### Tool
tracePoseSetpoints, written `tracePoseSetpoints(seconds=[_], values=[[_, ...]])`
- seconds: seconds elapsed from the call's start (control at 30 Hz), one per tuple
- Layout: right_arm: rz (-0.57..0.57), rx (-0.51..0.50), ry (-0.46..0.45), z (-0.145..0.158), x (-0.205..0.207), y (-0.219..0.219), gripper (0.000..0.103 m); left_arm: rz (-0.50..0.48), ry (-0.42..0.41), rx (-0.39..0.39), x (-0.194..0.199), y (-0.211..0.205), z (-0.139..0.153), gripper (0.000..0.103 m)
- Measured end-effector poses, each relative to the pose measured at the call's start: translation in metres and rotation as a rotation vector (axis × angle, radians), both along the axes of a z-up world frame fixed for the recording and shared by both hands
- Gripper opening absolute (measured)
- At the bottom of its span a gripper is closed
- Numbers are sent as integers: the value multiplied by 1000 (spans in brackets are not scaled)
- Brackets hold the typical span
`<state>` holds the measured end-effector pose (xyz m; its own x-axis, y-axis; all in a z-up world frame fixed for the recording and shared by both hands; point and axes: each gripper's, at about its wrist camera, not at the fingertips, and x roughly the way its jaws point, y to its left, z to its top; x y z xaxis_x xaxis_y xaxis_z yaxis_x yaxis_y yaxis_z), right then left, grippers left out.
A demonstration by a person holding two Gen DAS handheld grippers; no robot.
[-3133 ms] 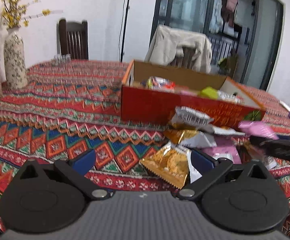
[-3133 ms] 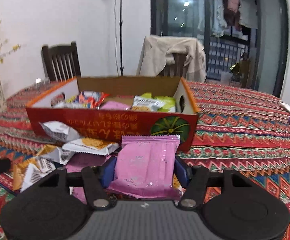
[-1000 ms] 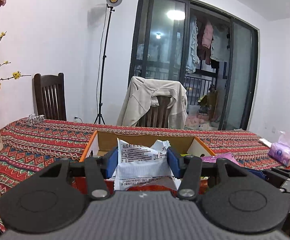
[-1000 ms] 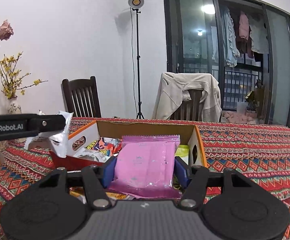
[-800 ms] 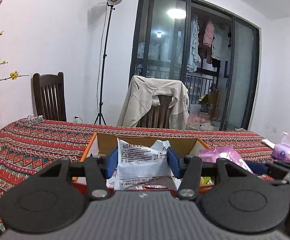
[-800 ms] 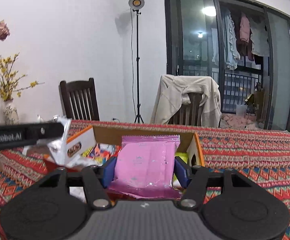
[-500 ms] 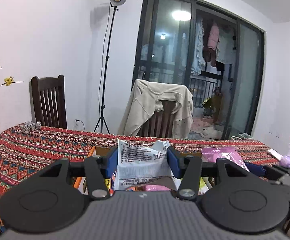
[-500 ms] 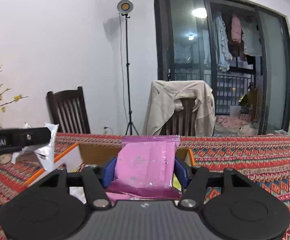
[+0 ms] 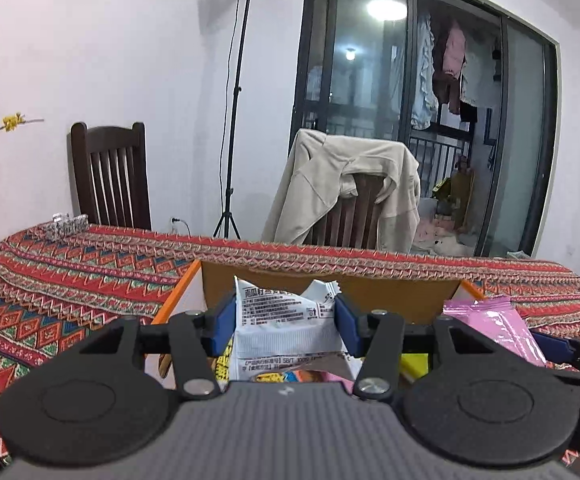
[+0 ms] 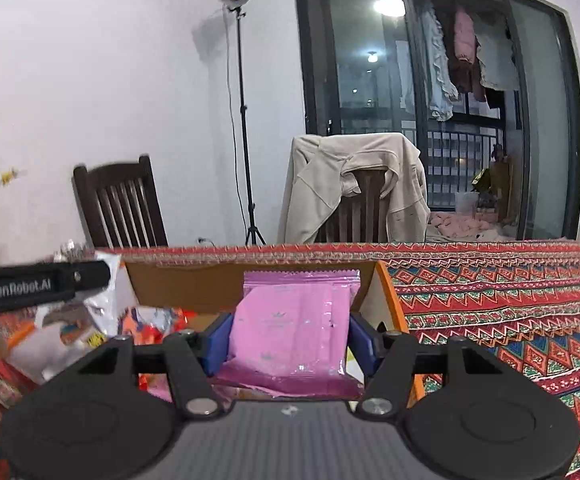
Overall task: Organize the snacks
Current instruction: 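Carry the white packet left and pink packet right into the box, open both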
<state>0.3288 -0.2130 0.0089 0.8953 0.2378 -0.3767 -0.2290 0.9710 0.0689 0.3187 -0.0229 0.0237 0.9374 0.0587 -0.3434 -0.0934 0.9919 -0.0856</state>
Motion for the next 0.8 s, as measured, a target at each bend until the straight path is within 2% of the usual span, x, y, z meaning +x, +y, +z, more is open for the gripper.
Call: tracePoseSetpoints(seconds=[0.1, 0.17, 0.2, 0.23, 0.27, 0.3, 0.53, 0.63, 0.8], values=[[14, -12, 12, -3, 1, 4, 61, 3, 12, -10, 2, 3, -5, 54], [21, -14, 18, -3, -2, 4, 62, 4, 8, -18, 1, 4, -7, 60], [17, -14, 17, -3, -3, 3, 68, 3, 1, -27, 0, 4, -8, 76], [11, -9, 15, -2, -3, 2, 76, 8, -8, -40, -2, 6, -8, 97], [9, 1, 12, -1, -5, 0, 97, 22, -22, -50, -3, 8, -7, 103], [7, 12, 10, -1, -5, -2, 103, 41, -45, -57, -7, 10, -6, 103], [-6, 14, 8, 2, -9, -5, 103, 71, -53, -60, -9, 11, -2, 103], [-19, 2, 16, 6, -16, -5, 103, 75, -75, -41, -13, 5, 9, 103], [6, 0, -24, 28, -33, -5, 103, 61, -101, -41, -28, -1, 32, 103]])
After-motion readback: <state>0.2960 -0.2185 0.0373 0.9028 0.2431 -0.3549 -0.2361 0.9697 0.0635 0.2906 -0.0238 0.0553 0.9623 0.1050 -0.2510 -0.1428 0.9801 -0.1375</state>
